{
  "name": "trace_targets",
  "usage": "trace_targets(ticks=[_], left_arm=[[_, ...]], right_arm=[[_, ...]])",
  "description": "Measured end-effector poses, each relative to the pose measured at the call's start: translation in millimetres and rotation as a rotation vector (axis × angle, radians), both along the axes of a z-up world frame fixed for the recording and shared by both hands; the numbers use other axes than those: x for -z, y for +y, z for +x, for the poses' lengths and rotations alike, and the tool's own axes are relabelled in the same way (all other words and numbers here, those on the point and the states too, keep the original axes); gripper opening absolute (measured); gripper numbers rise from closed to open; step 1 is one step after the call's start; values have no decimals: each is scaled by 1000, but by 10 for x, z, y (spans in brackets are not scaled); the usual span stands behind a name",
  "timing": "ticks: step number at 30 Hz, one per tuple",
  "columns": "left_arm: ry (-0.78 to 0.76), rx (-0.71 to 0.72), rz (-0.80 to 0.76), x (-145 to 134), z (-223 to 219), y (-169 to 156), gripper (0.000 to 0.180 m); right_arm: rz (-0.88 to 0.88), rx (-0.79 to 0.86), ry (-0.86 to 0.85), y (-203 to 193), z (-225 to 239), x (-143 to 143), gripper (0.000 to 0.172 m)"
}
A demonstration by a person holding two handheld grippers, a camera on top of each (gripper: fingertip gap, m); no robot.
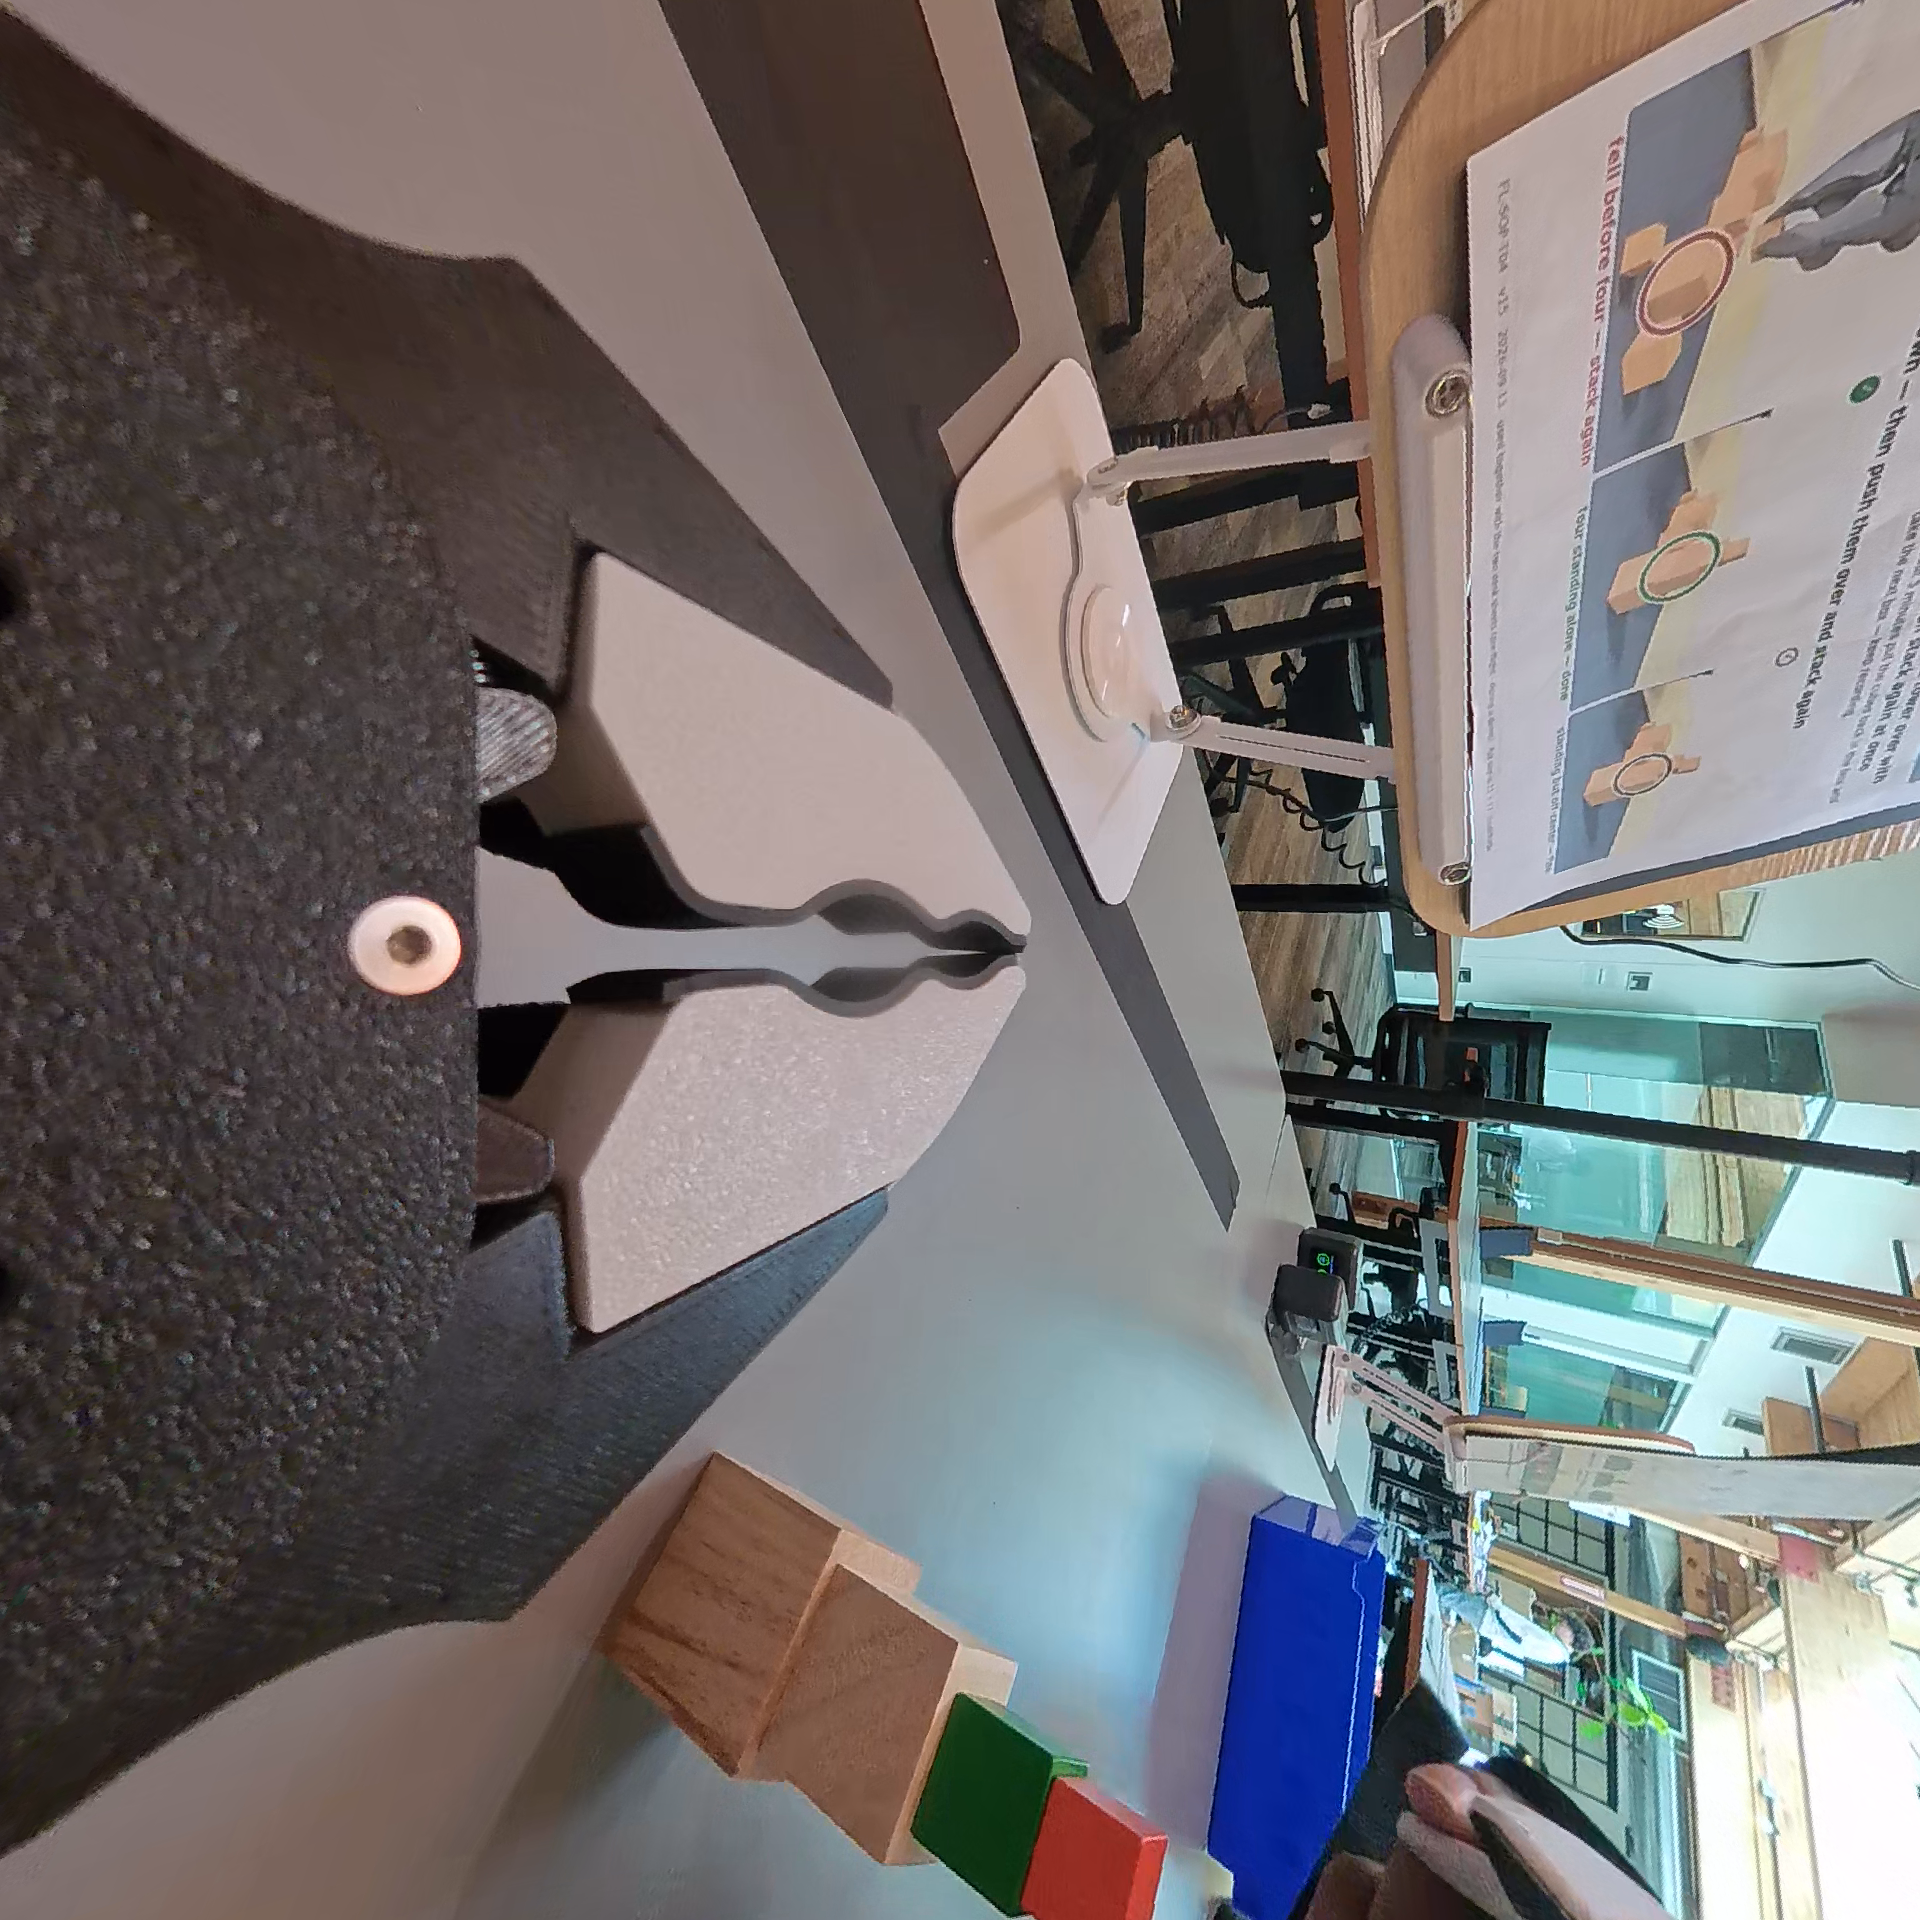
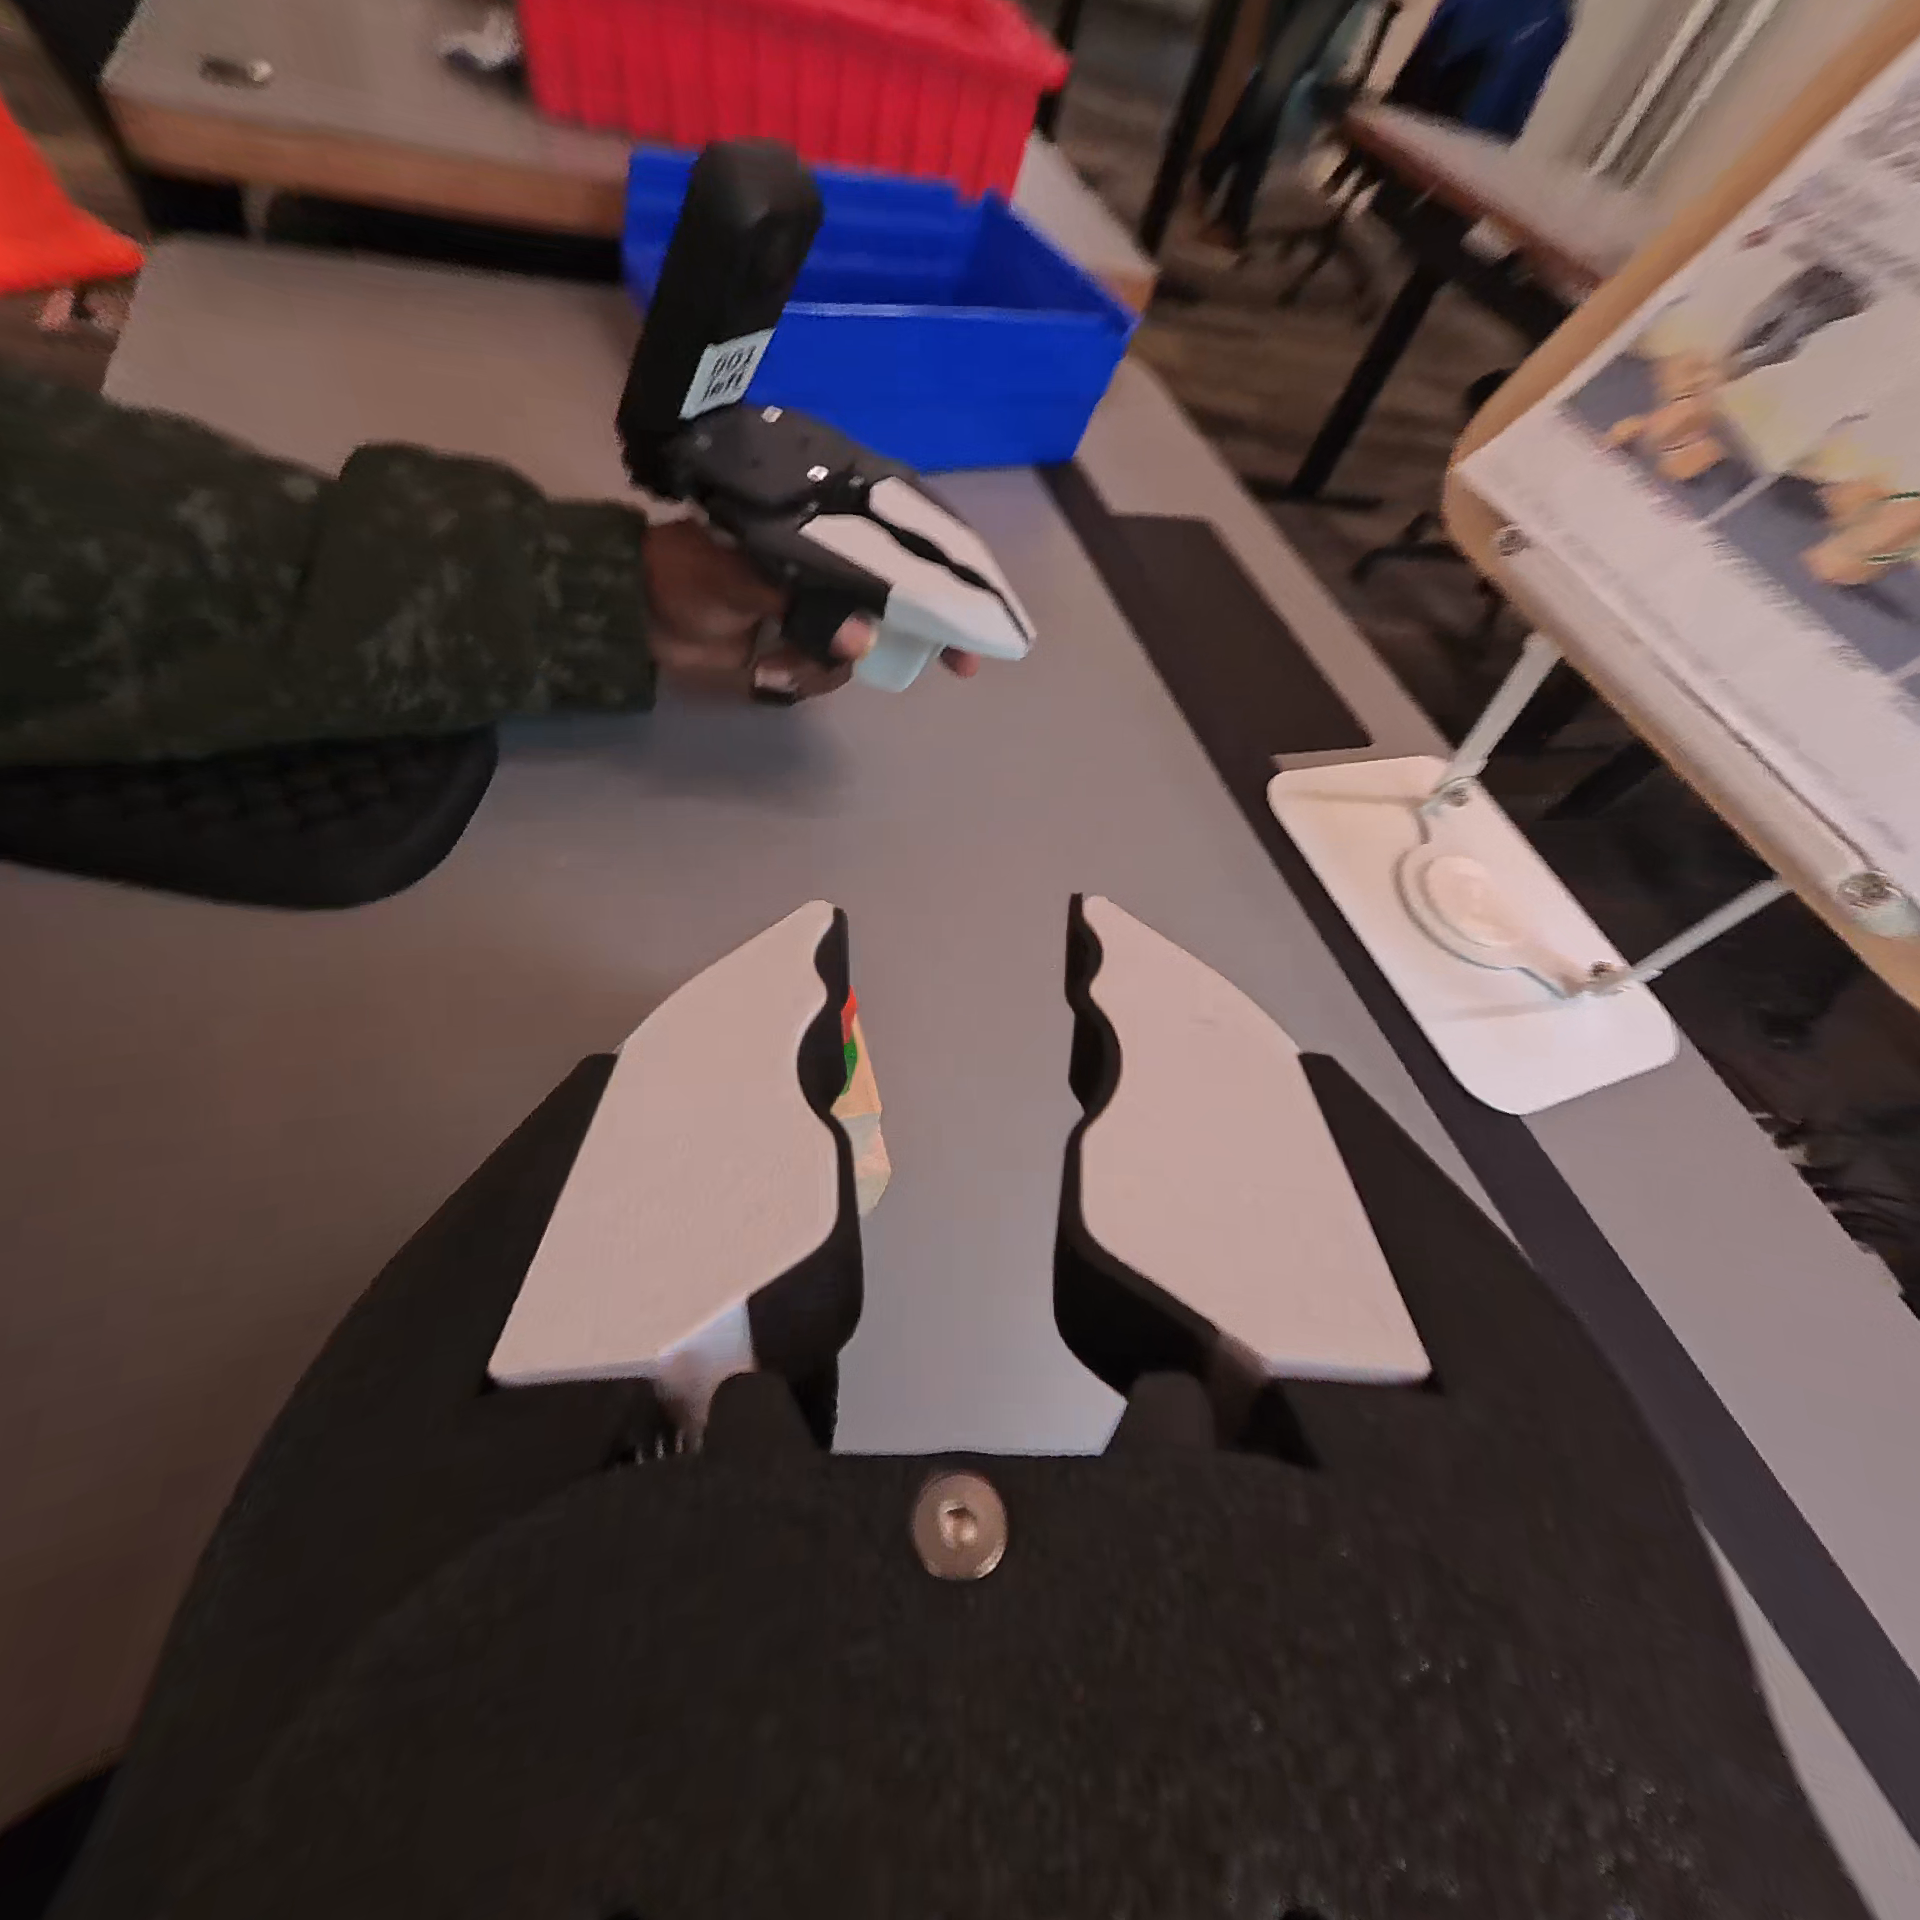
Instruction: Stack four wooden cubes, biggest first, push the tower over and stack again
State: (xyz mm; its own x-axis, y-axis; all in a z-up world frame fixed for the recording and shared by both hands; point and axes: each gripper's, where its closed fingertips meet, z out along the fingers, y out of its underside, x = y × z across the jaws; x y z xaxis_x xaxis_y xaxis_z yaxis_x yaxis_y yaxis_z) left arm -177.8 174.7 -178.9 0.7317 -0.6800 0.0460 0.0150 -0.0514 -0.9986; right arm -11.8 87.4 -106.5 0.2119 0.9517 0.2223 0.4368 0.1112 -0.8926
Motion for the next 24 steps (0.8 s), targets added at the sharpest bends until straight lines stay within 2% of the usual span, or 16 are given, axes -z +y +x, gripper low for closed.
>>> trace_targets(ticks=[6, 12, 14, 19, 24], left_arm=[[4, -11, 3, 1, -3, 6, 0], [14, -41, 6, 9, -27, 14, 0], [13, -53, 6, 11, -45, 16, 0], [22, -86, -1, 45, -89, 34, 0], [40, -110, -10, 97, -111, 57, 0]], right_arm=[[45, 173, 230, -13, 364, -36, 24], [2, 244, 345, -81, 605, 188, 0], [-7, 257, 385, -96, 634, 259, 0], [-65, 165, 415, -272, 445, 489, 0], [-159, -37, 291, -627, 51, 789, 0]])
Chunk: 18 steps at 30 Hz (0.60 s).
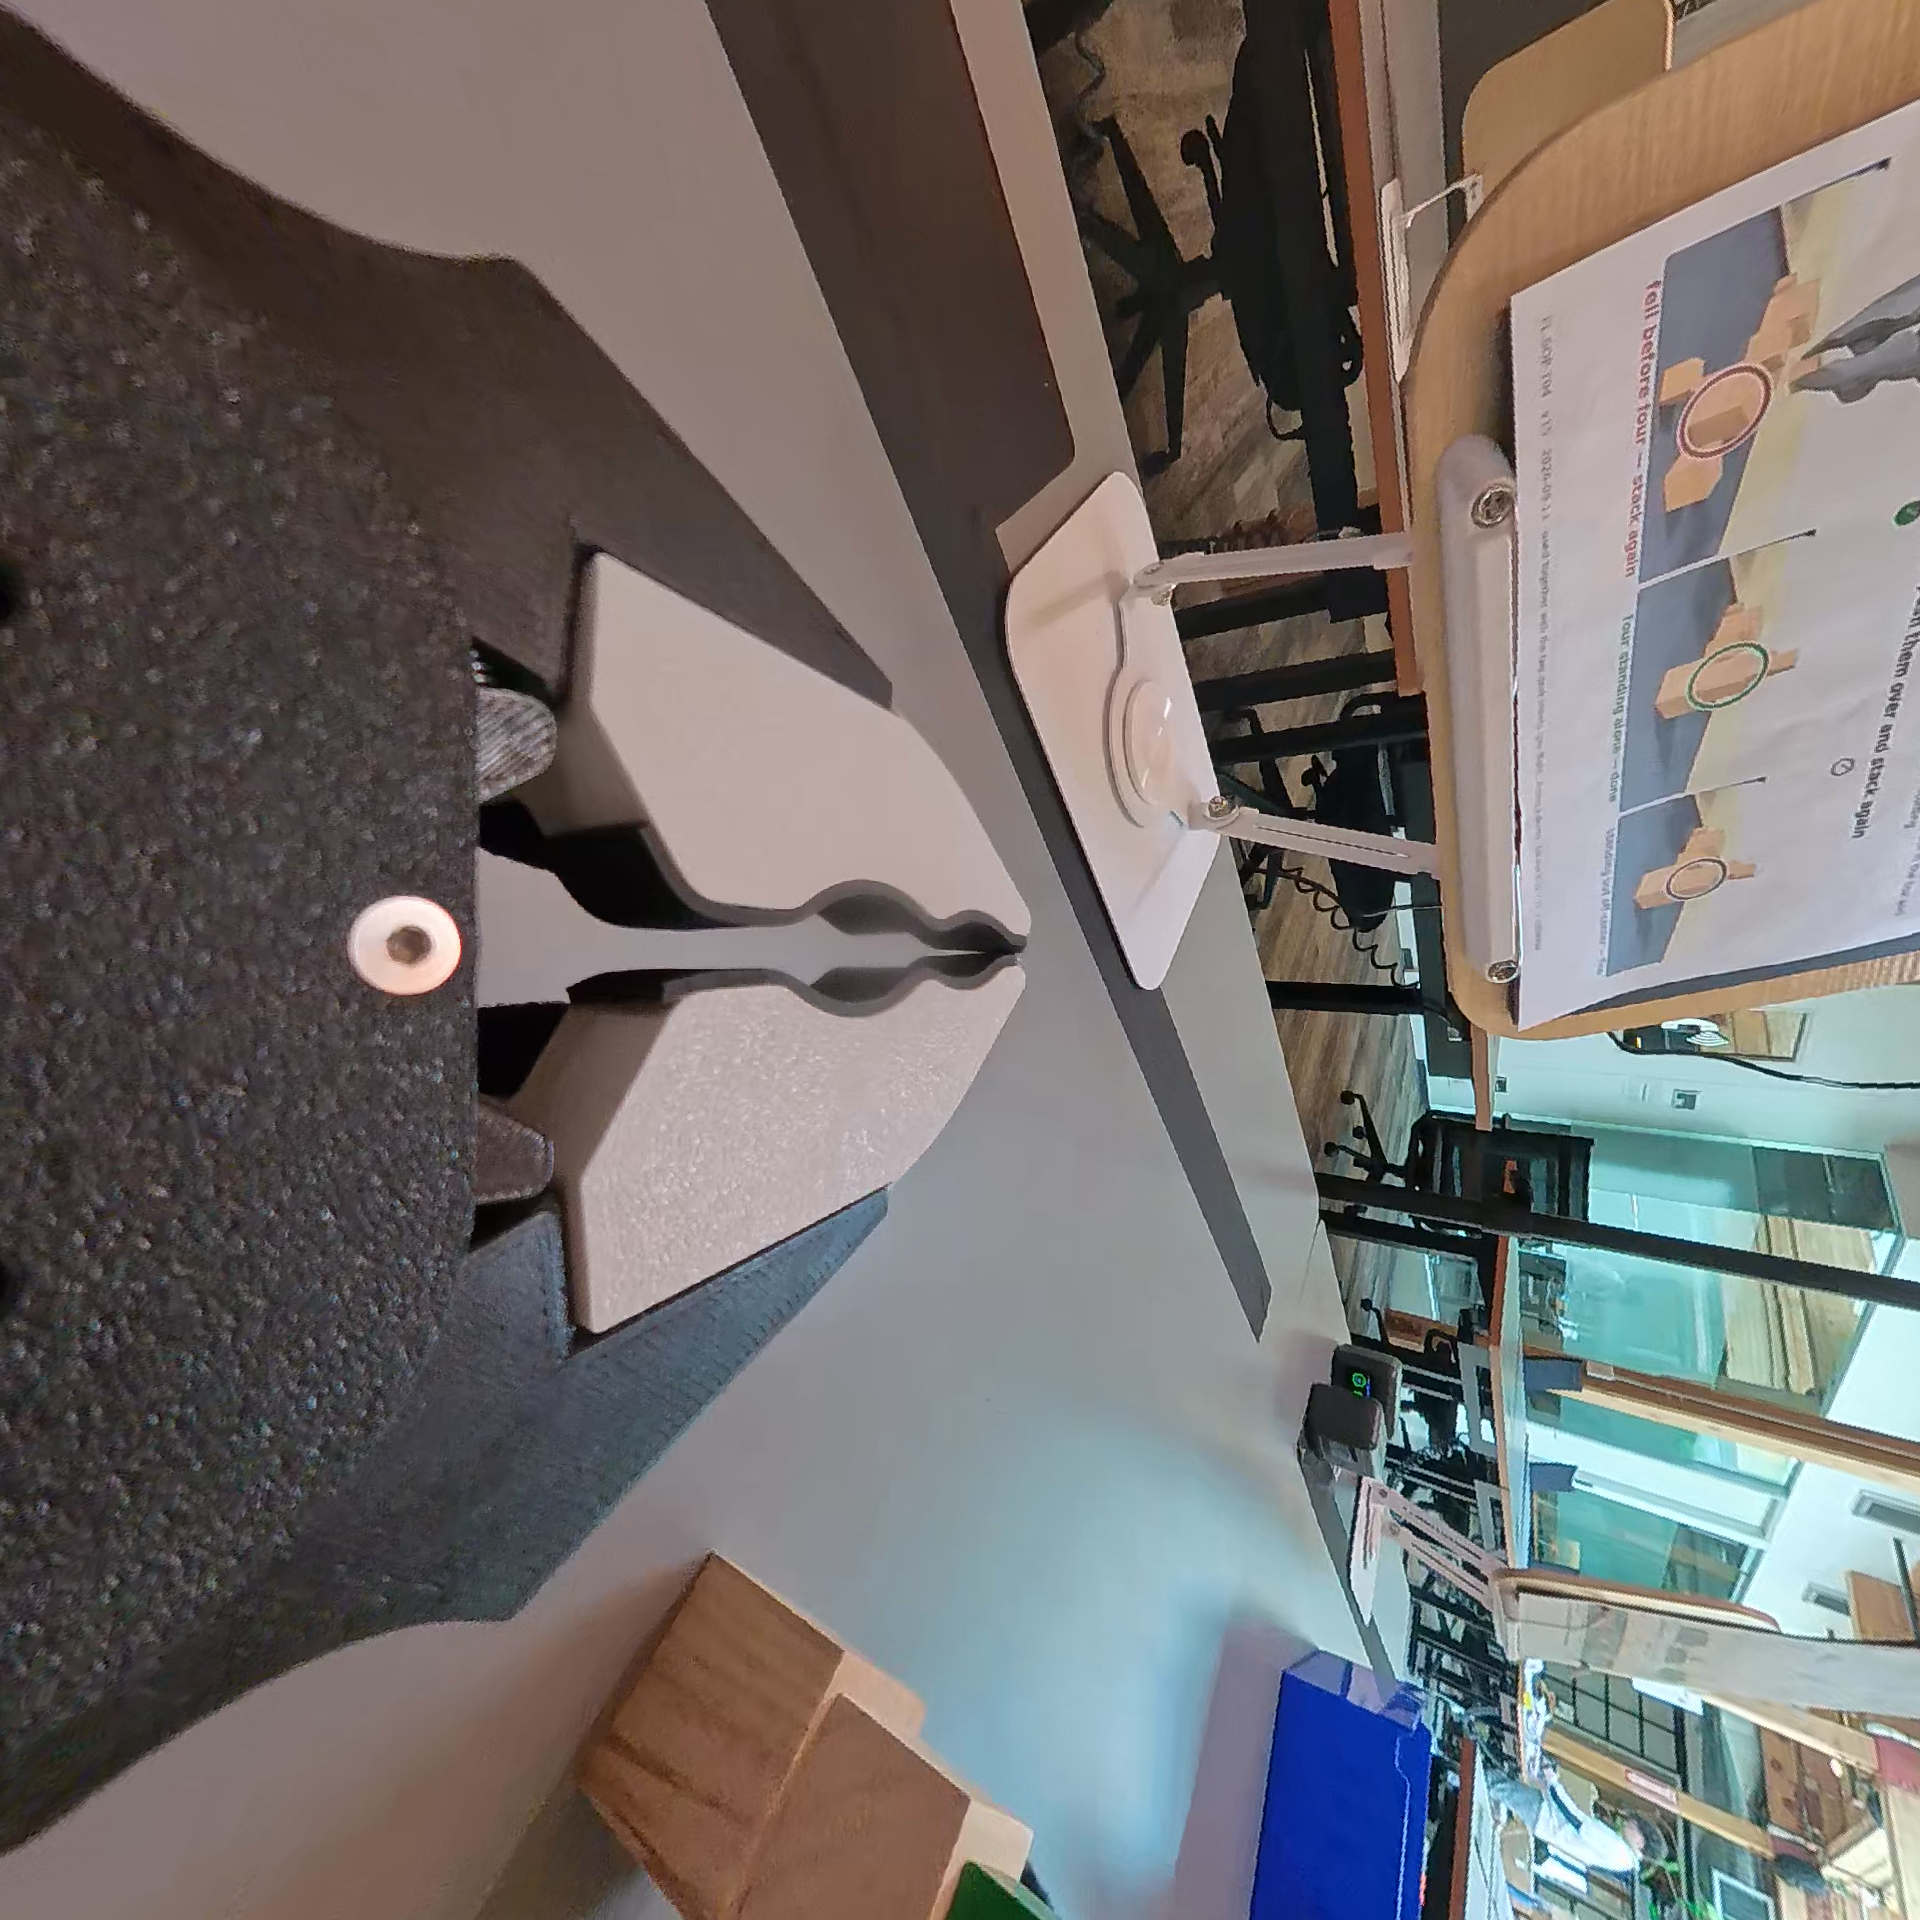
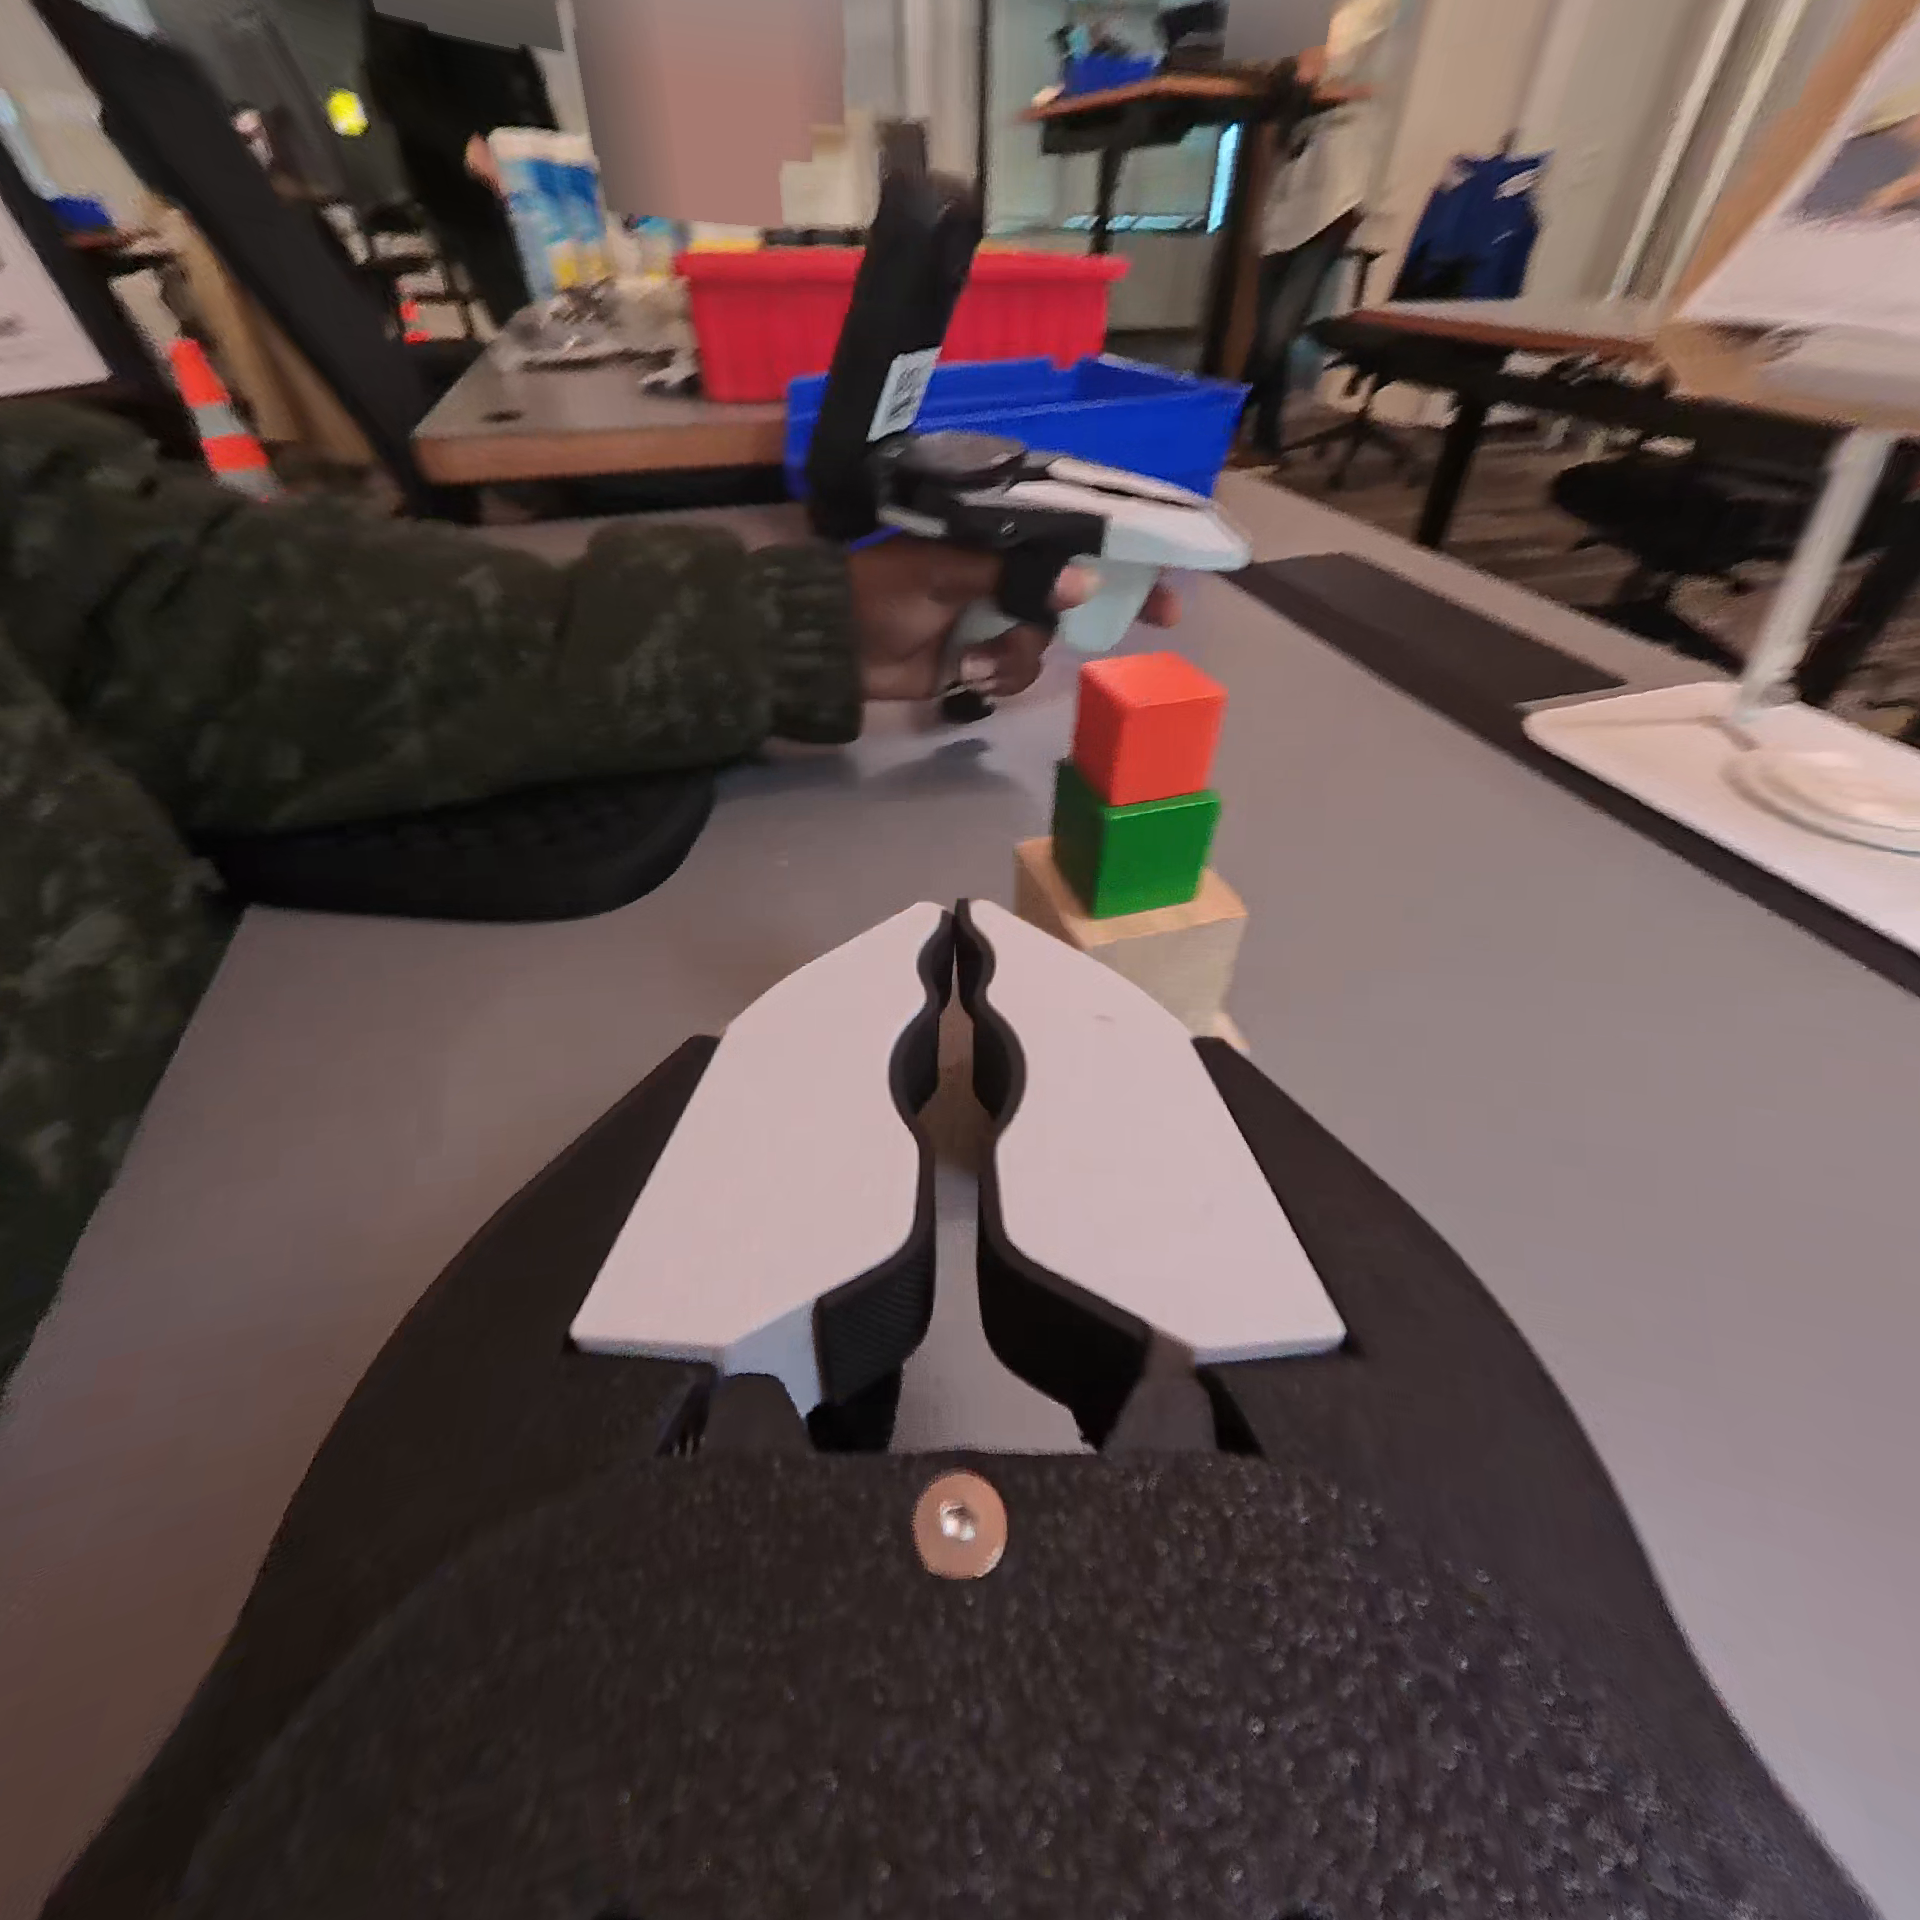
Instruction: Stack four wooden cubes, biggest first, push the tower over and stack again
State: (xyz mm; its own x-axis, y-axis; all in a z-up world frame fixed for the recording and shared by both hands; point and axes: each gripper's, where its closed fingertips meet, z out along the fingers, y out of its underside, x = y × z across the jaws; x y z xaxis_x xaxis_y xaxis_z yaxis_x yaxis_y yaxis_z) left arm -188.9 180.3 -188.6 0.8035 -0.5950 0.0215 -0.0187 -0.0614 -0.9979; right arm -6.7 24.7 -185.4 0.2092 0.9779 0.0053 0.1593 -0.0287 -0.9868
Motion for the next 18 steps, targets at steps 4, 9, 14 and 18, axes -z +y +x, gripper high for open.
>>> trace_targets(ticks=[4, 9, 14, 18], left_arm=[[7, -10, -8, 32, -11, 7, 0], [2, -13, -10, 32, -21, 14, 0], [5, -11, -12, 36, -18, 17, 0], [1, -14, -14, 35, -35, 22, 0]], right_arm=[[-30, -98, -133, -113, -202, 267, 0], [-22, -153, -268, 82, -316, 482, 0], [16, -150, -361, 565, -554, 531, 0], [48, -67, -393, 1015, -774, 530, 0]])
